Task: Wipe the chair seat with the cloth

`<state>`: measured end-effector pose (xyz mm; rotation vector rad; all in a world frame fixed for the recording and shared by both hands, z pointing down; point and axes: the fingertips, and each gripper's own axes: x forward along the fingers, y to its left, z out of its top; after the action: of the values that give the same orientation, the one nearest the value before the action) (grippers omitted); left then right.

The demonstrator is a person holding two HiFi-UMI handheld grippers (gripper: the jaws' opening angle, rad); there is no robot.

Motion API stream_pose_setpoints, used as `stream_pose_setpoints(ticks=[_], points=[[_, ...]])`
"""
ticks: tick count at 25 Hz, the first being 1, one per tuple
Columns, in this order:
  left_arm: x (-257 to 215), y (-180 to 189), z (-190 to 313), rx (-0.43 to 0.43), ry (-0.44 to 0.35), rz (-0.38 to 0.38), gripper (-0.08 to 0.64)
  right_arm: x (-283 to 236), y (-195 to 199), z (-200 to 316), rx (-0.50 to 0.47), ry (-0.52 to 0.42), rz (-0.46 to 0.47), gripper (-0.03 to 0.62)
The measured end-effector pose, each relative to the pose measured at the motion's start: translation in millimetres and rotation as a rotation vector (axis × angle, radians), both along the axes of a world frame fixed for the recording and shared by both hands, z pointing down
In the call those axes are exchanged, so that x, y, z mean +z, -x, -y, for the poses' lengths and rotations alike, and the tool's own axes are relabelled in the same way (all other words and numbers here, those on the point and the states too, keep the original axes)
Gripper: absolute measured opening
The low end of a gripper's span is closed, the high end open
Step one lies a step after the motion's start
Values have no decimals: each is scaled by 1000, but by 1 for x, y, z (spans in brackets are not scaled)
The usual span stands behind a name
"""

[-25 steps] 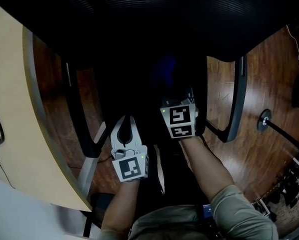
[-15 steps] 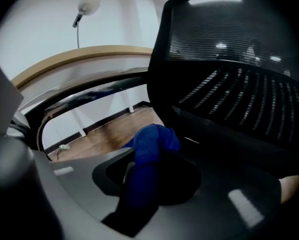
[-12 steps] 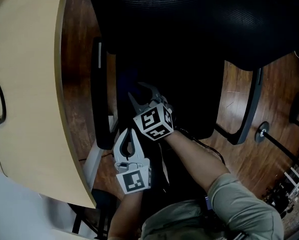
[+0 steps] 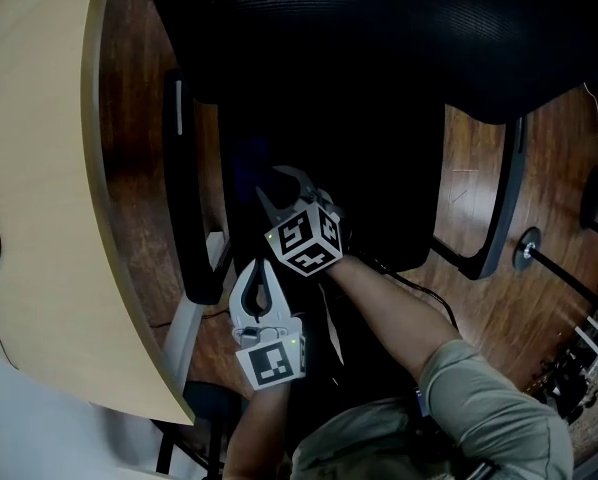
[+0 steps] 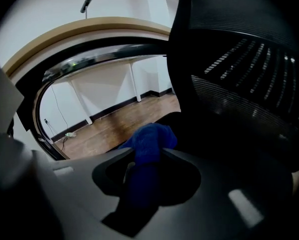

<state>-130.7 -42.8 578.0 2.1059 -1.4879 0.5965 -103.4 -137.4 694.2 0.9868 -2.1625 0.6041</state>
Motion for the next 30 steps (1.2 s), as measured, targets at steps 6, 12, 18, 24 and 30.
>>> stream_pose_setpoints(ticks=[6, 12, 18, 24, 30], points=[[-5, -37, 13, 101, -17, -5, 5, -3, -71, 3, 152, 3, -36, 106], [-7, -88, 19, 213, -21, -22, 5, -7, -160, -9, 339, 12, -80, 106], [-10, -139, 18, 335, -20, -42, 5, -15, -239, -29, 535, 16, -103, 106], [-12, -174, 17, 424, -27, -53, 5, -25, -300, -51, 729, 12, -108, 106], [-1, -197, 13, 472, -18, -61, 5, -18, -339, -80, 868, 23, -135, 106]])
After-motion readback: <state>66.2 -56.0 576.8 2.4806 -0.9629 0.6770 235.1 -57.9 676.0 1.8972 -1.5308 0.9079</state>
